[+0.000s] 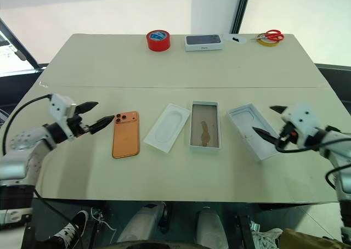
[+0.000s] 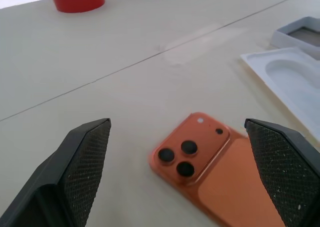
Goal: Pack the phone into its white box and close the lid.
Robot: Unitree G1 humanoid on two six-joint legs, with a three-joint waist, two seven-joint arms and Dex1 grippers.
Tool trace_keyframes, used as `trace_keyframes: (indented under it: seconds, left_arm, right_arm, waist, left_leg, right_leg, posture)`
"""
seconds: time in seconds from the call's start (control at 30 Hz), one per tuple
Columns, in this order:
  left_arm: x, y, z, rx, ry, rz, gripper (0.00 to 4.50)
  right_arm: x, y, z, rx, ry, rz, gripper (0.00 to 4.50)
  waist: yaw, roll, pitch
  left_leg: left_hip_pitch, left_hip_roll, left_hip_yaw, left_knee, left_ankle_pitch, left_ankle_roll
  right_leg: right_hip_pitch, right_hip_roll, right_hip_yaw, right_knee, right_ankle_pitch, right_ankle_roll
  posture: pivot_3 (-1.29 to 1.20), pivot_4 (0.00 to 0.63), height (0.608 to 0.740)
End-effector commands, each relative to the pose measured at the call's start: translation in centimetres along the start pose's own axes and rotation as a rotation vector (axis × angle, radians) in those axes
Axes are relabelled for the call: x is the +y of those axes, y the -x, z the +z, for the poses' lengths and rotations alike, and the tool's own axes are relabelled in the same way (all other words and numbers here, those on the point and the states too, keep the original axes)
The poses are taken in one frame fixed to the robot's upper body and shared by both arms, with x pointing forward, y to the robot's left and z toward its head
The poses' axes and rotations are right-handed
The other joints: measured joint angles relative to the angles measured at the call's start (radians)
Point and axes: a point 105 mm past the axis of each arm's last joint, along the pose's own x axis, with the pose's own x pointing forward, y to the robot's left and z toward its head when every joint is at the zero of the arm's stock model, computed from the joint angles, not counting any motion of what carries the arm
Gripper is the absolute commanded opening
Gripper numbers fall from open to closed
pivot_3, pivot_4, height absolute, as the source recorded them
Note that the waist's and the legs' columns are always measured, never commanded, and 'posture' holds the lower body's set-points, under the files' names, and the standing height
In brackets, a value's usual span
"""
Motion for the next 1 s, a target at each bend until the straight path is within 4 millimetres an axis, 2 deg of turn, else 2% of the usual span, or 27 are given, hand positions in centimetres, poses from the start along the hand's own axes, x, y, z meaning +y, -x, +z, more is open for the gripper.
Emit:
trace_keyframes:
  seconds: [0.03,0.13,0.2,0.3,0.43,0.63,0.7,0.97,1.0]
  left_arm:
    - [-1.2,-1.8,0.7,0.016,0.097,-0.015,4.5]
    - [-3.0,-3.4,-0.5,0.106,0.162,-0.046,4.5]
    - [-4.2,-4.8,-0.2,0.122,0.194,-0.071,4.5]
    - [-5.6,-6.3,0.7,0.115,0.301,-0.121,4.5]
    - [-7.5,-7.9,0.0,0.186,0.348,-0.155,4.5]
    - [-9.3,-8.6,-0.9,0.285,0.536,-0.24,4.5]
    - [-9.8,-8.8,-0.9,0.298,0.548,-0.268,4.5]
    - [-10.0,-8.6,-1.7,0.337,0.709,-0.307,4.5]
    - [-10.0,-8.7,-1.7,0.328,0.726,-0.304,4.25]
  right_arm:
    - [0.9,-1.7,2.9,-0.068,0.051,0.067,4.47]
    - [1.7,-2.9,4.4,-0.1,0.066,0.143,4.47]
    - [2.3,-3.6,5.1,-0.112,0.101,0.172,4.47]
    - [3.6,-3.8,5.2,-0.102,0.123,0.235,4.47]
    - [5.0,-3.9,5.0,-0.09,0.116,0.302,4.47]
    - [5.1,-4.2,5.2,-0.096,0.11,0.289,4.47]
    - [5.0,-4.2,5.2,-0.099,0.12,0.274,4.47]
    - [5.0,-4.2,5.2,-0.1,0.143,0.248,4.47]
    - [5.0,-4.3,5.3,-0.102,0.144,0.245,4.49]
  waist:
    - [0.001,0.0,0.0]
    - [0.001,0.0,0.0]
    - [0.002,0.0,0.0]
    - [0.006,-0.002,0.001]
    - [0.002,-0.002,0.001]
    - [0.0,-0.002,0.001]
    - [0.001,-0.002,0.001]
    - [0.003,-0.002,0.001]
    - [0.003,-0.002,0.001]
  left_leg:
    - [0.0,0.0,0.0,0.0,0.0,0.0]
    - [0.0,0.0,0.0,0.001,0.001,0.002]
    - [0.0,0.0,0.0,0.002,0.001,0.002]
    - [-0.001,0.0,-0.001,0.003,0.001,0.002]
    - [-0.001,0.0,-0.001,0.004,0.001,0.002]
    - [-0.001,0.0,-0.002,0.005,0.002,0.002]
    - [-0.001,0.0,-0.002,0.006,0.001,0.002]
    - [-0.001,0.0,-0.002,0.009,0.001,0.001]
    - [-0.001,0.0,-0.002,0.009,0.001,0.001]
  right_leg:
    - [0.0,0.0,0.0,0.0,0.0,0.0]
    - [0.0,0.0,0.0,0.0,0.0,0.001]
    - [0.001,0.0,0.0,0.001,0.001,0.001]
    - [0.001,0.001,-0.001,0.001,0.001,0.001]
    - [0.001,0.001,-0.001,0.001,0.002,0.004]
    - [0.002,0.002,-0.001,0.001,0.003,0.005]
    - [0.002,0.002,-0.001,0.001,0.003,0.005]
    - [0.004,0.001,-0.001,0.0,0.003,0.005]
    - [0.004,0.001,-0.001,0.0,0.003,0.005]
  posture:
    - [0.0,0.15,0.74]
    - [0.0,0.15,0.74]
    - [0.0,0.15,0.74]
    - [0.0,0.15,0.74]
    - [0.0,0.15,0.74]
    - [0.0,0.15,0.74]
    - [0.0,0.15,0.74]
    - [0.0,0.15,0.74]
    - [0.0,0.15,0.74]
